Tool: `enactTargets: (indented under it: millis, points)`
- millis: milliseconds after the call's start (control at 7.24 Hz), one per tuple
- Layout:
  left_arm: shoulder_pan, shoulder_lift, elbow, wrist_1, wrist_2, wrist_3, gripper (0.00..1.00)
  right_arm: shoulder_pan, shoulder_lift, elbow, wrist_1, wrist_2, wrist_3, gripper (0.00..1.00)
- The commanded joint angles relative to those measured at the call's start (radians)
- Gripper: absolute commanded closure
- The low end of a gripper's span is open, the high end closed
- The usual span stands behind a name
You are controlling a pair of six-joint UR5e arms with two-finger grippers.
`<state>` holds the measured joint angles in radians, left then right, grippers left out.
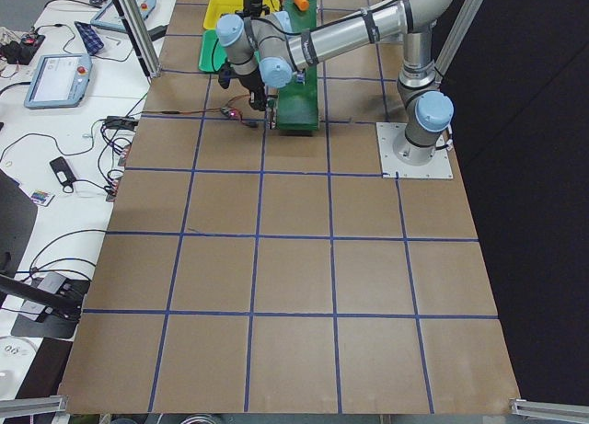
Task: Sort buttons by color to trays
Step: 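Place a green-capped button on the belt with the left gripper while the right gripper releases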
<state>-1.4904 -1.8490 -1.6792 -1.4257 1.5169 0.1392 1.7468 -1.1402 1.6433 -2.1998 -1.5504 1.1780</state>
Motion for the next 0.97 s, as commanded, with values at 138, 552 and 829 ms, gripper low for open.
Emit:
enactTargets:
  millis: [138, 552, 829]
  points:
    - [-0.080, 0.120, -0.258, 0.152, 0.002, -0.171, 0.87, 0.003, -0.029, -0.022, 0.101, 0.001, 0.002, 0.00]
    - [-0.181, 0.094, -0.272, 0.172, 0.006, -0.283, 0.64, -0.012, -0.033, -0.094, 0.273, 0.004, -0.033, 0.00]
    - [-0.186, 0.103, -0.270, 0.197, 0.009, -0.290, 0.00, -0.027, -0.108, -0.074, 0.368, -0.003, -0.046, 0.00]
